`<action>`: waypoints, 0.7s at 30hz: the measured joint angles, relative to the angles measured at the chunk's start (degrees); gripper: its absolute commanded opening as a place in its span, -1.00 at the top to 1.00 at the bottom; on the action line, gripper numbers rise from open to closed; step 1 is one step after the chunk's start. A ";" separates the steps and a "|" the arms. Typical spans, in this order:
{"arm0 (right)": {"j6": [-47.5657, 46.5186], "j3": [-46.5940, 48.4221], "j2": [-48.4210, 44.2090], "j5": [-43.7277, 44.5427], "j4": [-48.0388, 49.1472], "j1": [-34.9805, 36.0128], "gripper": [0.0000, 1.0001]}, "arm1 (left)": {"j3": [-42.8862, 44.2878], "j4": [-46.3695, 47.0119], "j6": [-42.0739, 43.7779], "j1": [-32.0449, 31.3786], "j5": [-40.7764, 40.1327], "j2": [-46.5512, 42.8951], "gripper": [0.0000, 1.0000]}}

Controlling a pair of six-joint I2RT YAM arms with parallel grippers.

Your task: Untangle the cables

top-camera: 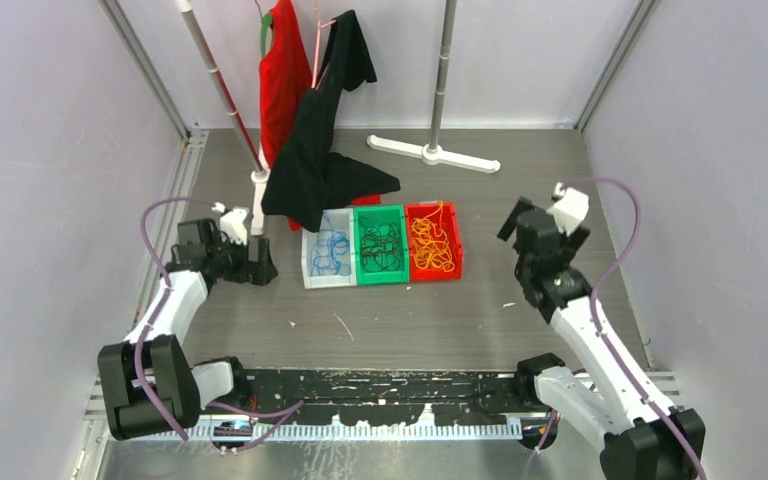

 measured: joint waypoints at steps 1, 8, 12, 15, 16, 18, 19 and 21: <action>-0.79 -5.22 -2.54 3.39 3.58 -0.07 -1.00 | -3.34 4.11 -1.27 0.02 -0.02 0.37 -0.99; -8.24 -29.03 -1.42 19.52 30.05 -1.79 -1.00 | -15.87 33.00 -8.96 0.07 0.85 6.80 -0.99; -8.50 -30.01 8.37 21.88 41.42 -5.09 -1.00 | -16.68 48.94 -12.83 0.07 0.83 11.67 -0.99; -8.63 -29.99 16.70 20.76 50.05 -7.48 -1.00 | -17.33 58.47 -14.97 0.07 0.55 15.34 -0.99; -8.74 -29.99 18.56 19.85 51.60 -8.09 -1.00 | -17.55 61.94 -15.56 0.07 0.55 16.98 -0.99; -8.96 -29.86 22.43 16.92 55.43 -9.57 -1.00 | -18.01 67.21 -16.61 0.07 0.52 20.11 -0.99; -9.03 -29.66 24.09 15.30 57.22 -10.27 -1.00 | -18.38 68.24 -16.76 0.00 0.39 20.74 -0.99; -9.35 -29.05 27.41 11.91 61.24 -11.47 -1.00 | -19.50 70.51 -17.00 -0.33 0.02 20.76 -0.99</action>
